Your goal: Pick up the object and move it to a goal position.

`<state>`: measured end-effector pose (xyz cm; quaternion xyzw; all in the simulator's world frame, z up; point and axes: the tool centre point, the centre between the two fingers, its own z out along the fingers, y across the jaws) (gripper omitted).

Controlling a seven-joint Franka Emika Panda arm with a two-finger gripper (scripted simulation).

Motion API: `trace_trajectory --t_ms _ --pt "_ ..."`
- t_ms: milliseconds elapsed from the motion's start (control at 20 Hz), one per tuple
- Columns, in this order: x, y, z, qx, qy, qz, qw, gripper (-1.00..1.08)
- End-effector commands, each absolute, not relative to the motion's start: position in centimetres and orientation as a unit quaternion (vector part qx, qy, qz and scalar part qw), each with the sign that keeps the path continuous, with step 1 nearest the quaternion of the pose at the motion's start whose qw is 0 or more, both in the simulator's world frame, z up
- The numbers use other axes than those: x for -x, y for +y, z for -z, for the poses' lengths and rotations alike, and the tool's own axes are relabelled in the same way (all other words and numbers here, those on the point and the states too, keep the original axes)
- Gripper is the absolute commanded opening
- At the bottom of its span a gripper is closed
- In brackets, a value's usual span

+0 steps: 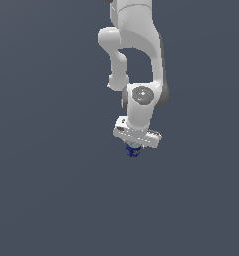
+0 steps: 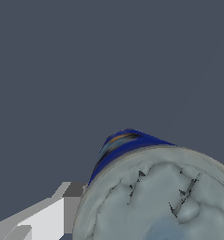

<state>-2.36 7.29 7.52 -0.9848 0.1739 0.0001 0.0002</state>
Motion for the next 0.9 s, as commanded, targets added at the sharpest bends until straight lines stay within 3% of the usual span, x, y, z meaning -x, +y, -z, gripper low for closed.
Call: trace_trajectory --t_ms 0,450,850 --pt "2.3 7.2 -7.4 0.985 0.174 0.0 0.0 -1.0" --pt "2.4 7.1 -8.6 0.985 0.174 0.0 0.0 -1.0" --pt "2.5 6.2 -13.4 0.985 0.174 0.0 0.0 -1.0"
